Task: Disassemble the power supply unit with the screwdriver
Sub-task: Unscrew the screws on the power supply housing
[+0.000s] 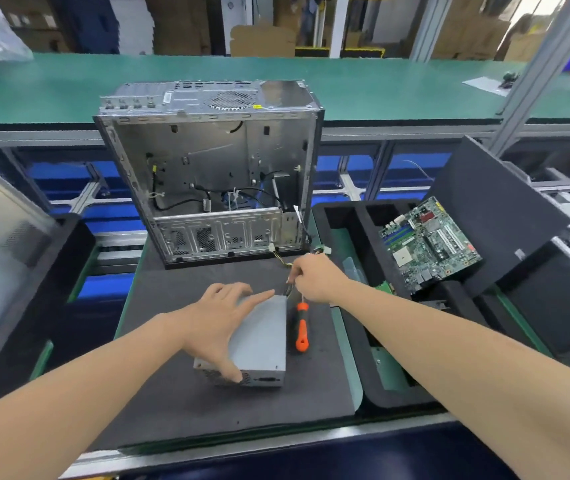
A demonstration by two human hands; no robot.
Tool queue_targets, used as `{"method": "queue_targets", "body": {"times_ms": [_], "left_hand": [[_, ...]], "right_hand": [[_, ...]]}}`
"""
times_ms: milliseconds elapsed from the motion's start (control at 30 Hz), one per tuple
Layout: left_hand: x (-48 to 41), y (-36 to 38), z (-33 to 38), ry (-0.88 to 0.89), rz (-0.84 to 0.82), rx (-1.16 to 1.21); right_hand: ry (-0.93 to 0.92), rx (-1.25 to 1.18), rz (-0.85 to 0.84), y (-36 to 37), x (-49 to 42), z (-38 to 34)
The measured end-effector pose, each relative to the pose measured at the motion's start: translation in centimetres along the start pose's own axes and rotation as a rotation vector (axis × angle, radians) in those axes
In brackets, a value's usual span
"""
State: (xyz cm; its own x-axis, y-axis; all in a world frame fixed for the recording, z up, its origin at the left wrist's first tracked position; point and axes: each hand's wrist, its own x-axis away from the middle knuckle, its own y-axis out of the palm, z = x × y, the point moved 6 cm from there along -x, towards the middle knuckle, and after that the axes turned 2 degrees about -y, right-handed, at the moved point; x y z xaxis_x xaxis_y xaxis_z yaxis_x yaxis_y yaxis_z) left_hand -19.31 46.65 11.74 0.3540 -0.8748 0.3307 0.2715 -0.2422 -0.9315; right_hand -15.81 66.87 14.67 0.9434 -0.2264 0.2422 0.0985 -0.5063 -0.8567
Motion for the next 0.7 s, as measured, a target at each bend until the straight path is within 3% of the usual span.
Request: {"method": "queue_targets", "body": {"times_ms": [100, 267, 400, 467, 600, 700], "left_hand": [[-1.0, -0.4, 1.3, -0.019, -0.020, -0.029], [-0.8, -0.7, 1.3, -0.037, -0.034, -0.014], [-0.8, -1.0, 1.4, -0.051, -0.023, -0.017], [-0.8, -1.1, 1.5, -0.058, -0.026, -0.016], [-0.9, -1.3, 1.9, -0.061, -0.045, -0.024], [-1.0, -1.5, 2.1, -0.069, -0.062, -0.002]], "right_hand": [[0.016, -0.019, -0.006, 0.7, -0.2, 2.3], [-0.079, 0.015, -0.169, 3.9, 0.3, 4.3], [-0.074, -0.104, -0.151, 5.6, 0.1, 4.9], [0.010, -0.290, -0.144, 6.1, -0.2, 5.6], [0.380, -1.006, -0.221, 7.7, -0.4, 6.0], [0.469, -1.105, -0.170, 8.6, -1.2, 5.5]]}}
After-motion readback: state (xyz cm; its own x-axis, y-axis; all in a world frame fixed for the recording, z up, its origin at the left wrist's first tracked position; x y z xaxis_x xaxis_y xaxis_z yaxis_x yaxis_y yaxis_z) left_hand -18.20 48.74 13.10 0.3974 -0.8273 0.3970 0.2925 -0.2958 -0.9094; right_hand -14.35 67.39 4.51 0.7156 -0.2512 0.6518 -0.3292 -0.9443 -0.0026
